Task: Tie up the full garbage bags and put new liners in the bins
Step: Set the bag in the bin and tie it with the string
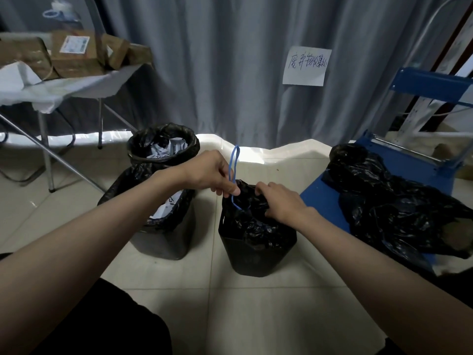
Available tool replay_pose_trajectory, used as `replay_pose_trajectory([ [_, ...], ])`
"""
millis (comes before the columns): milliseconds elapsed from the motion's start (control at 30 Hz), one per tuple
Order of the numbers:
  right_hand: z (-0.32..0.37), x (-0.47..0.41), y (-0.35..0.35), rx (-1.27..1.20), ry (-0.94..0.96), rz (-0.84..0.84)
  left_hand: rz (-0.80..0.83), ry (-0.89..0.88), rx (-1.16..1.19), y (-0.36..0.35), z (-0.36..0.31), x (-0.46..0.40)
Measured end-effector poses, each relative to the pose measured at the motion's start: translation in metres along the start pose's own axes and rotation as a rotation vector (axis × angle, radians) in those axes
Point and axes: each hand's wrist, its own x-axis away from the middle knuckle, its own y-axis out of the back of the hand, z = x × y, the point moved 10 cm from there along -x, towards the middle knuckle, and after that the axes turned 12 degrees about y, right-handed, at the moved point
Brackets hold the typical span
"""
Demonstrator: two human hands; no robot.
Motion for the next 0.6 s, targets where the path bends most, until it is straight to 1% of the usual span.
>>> replay_pose_trajectory([
  [200, -0.031, 0.003, 0.041, -0.172, -0.16, -0.333, -0.024, 0.019, -0.005, 0.004, 0.004, 0.0],
  [333, -0.047, 0.009, 0.065, -0.354, -0.253, -0.536, -0.041, 0.018, 0.017, 0.006, 0.005, -0.003],
  [500, -0.053, 0.014, 0.08, -0.654, -0.306, -0.7, -0.112, 0.026, 0.058, 0.012, 0.001, -0.004],
  [600, -0.044, 0.018, 0.096, -0.773, -0.282, -0.736, -0.202, 0.012, 0.117, 0.024, -0.006, -0.003],
])
